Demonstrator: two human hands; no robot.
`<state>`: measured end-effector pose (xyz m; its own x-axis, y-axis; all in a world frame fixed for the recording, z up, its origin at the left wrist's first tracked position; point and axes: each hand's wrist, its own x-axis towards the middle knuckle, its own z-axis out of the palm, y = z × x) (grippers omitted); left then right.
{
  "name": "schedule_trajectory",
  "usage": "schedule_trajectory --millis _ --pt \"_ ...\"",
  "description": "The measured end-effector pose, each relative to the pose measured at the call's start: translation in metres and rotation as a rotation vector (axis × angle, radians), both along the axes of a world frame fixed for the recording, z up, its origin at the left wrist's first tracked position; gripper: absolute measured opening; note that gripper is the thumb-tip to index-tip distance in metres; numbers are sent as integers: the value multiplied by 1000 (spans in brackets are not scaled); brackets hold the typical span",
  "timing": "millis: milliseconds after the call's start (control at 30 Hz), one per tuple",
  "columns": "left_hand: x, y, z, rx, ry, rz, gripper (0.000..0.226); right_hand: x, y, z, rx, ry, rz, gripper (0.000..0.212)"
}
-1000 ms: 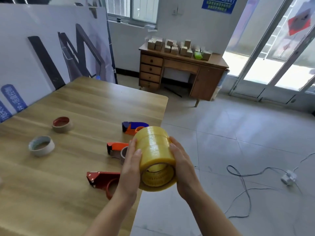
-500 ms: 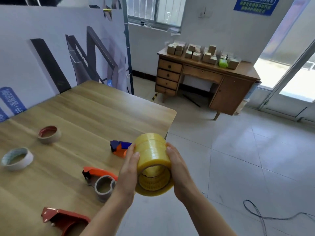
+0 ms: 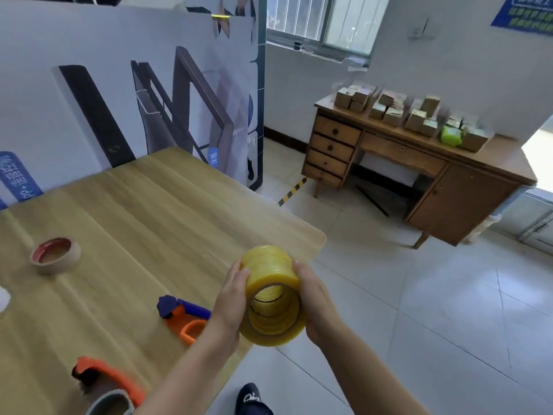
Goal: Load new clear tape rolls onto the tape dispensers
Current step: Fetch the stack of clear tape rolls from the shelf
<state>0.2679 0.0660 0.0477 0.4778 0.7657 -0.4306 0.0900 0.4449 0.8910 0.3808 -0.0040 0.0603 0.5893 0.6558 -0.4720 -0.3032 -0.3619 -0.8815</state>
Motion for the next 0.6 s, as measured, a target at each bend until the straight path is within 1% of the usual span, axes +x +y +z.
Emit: schedule_trajectory --millis 67,200,333,367,433,467,533,600 --pt "26 27 -8 -41 -10 37 46 26 29 -7 -36 8 18 30" --pt "70 76 -23 -133 -14 89 47 73 83 -16 -147 47 54 35" --pt "108 120 -35 -195 20 128 60 115 132 -28 -188 32 126 37" --pt "116 129 -36 -223 25 137 58 123 142 -30 -203 30 141 36" --pt "131 144 -40 -267 52 154 44 139 160 -36 -243 29 177 36" --pt "136 149 -44 -280 76 164 39 146 167 -40 -269 33 193 40" --pt "146 160 -50 -297 114 190 35 158 178 -47 -311 51 221 54" --pt "161 175 -59 -323 155 217 31 173 197 -55 -335 54 293 63"
